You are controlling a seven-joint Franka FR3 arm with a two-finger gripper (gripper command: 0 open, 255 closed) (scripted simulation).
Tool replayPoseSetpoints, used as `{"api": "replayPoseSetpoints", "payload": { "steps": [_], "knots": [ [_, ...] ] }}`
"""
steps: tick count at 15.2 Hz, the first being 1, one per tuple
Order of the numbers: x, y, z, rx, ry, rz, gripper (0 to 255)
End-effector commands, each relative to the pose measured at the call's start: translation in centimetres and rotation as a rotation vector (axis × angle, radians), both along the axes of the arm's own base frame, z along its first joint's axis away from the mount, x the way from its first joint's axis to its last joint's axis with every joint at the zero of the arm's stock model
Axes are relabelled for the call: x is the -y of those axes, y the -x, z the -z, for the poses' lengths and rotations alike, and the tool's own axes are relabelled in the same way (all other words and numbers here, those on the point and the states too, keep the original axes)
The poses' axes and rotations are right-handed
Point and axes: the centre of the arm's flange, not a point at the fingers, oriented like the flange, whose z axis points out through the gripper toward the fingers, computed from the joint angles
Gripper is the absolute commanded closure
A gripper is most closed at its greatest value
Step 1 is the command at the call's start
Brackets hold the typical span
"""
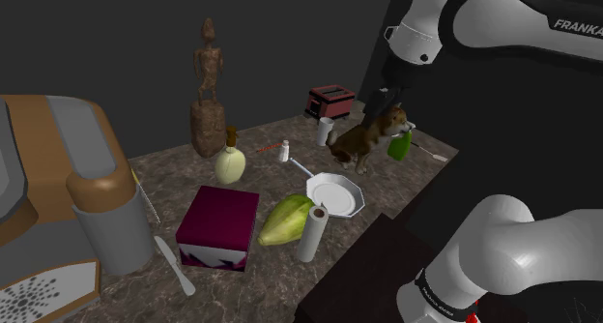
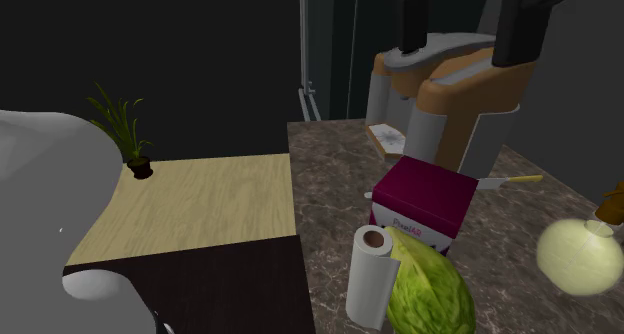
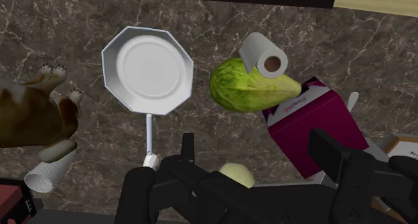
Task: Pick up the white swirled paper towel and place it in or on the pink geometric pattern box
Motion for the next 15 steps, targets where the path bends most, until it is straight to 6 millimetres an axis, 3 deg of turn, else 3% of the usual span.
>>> {"api": "replayPoseSetpoints", "payload": {
  "steps": [1, 15],
  "knots": [
    [0.0, 0.0, 0.0, 0.0, 0.0, 0.0, 0],
    [-4.8, 1.6, 17.7, 0.043, -0.055, 0.08, 0]
  ]
}}
